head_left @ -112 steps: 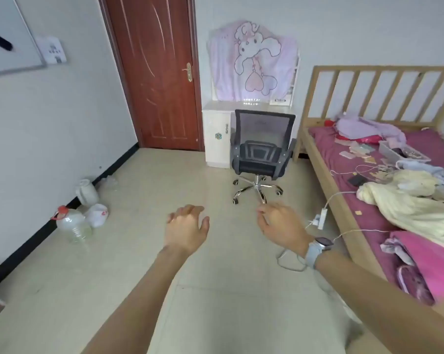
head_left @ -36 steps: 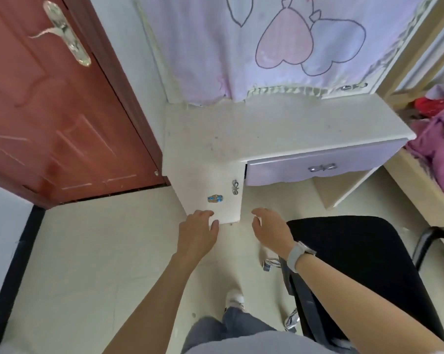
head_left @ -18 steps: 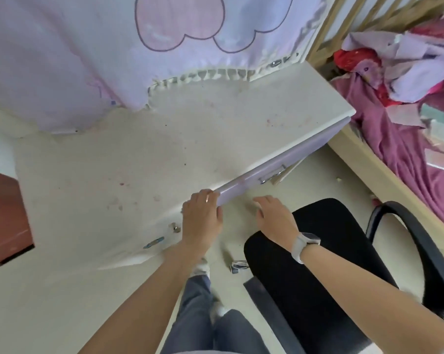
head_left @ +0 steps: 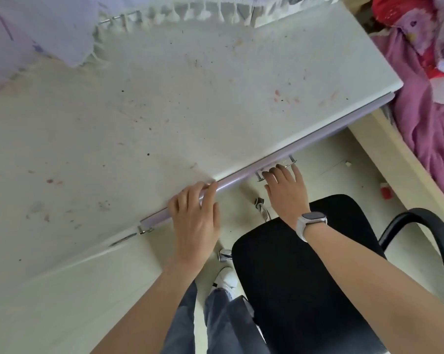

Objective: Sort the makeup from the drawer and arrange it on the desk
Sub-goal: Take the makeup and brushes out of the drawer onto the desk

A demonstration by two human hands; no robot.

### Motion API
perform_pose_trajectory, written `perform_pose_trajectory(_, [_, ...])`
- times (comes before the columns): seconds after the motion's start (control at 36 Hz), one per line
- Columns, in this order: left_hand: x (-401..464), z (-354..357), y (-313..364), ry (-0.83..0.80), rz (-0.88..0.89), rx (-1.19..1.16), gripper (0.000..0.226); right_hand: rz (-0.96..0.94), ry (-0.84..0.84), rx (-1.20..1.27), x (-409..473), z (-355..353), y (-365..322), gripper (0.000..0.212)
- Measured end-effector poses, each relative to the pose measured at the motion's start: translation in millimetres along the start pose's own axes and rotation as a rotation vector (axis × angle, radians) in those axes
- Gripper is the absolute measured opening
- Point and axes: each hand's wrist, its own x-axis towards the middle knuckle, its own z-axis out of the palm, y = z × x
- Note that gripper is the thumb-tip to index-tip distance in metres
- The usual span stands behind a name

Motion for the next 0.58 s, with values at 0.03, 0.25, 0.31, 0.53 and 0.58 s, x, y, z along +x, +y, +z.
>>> perform_pose_trajectory(0.03, [-1.2, 1.6, 1.0, 0.007, -0.014, 0.002, 0.038, -0.027, 0.076, 0.025, 2.2, 3.1, 2.1, 0.028])
perform_pose_trajectory(0.25, [-0.7, -1.2, 14.7, 0.030, -0.105, 0.019, 0.034, -0.100, 0.196, 0.183, 12.4, 4.6, 9.4, 0.018])
perform_pose_trajectory(0.31, [-2.9, -3.6, 18.1, 0.004, -0.088, 0.043, 0.033, -0.120, 0.170, 0.165, 9.3, 3.0, 12.8, 0.019])
perform_pose_trajectory(0.53, [-13.9, -8.6, 25.8, -0.113, -0.049, -0.055, 0.023, -0.140, 0.167, 0.215, -23.3, 10.1, 26.0, 0.013])
perform_pose_trajectory(0.58, [-15.0, -7.5, 24.9, -0.107, -0.057, -0.061, 0.020, -0.155, 0.222, 0.291, -29.3, 7.3, 29.6, 0.012])
